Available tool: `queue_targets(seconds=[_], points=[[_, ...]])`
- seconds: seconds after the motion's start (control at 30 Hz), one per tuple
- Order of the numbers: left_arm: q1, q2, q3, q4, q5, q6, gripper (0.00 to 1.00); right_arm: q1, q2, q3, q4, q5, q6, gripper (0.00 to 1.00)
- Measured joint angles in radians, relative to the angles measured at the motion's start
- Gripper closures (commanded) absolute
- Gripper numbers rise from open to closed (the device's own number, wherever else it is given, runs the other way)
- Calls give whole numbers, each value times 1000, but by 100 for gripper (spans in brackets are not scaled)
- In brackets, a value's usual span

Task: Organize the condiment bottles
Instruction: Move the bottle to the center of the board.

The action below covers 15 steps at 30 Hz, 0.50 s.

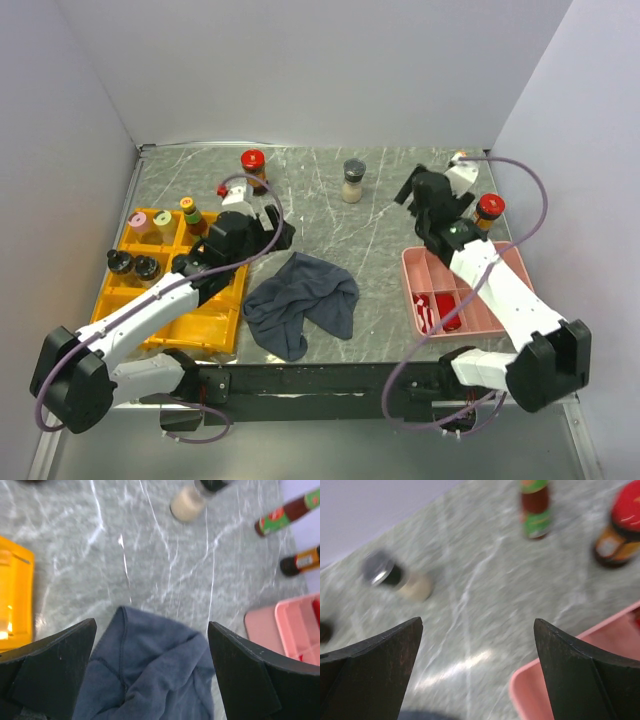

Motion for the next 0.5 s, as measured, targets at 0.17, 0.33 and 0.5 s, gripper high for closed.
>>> queue_targets(seconds=[0.17,0.33,0.5], points=[[-90,-5,-45,18,-24,50,1,-161,96,64,-44,80,-26,0],[-251,-29,-51,43,-137,123,1,-325,171,65,-77,87,-35,0],[-268,-30,-62,49,-229,158,0,-429,219,65,-73,69,-42,0]])
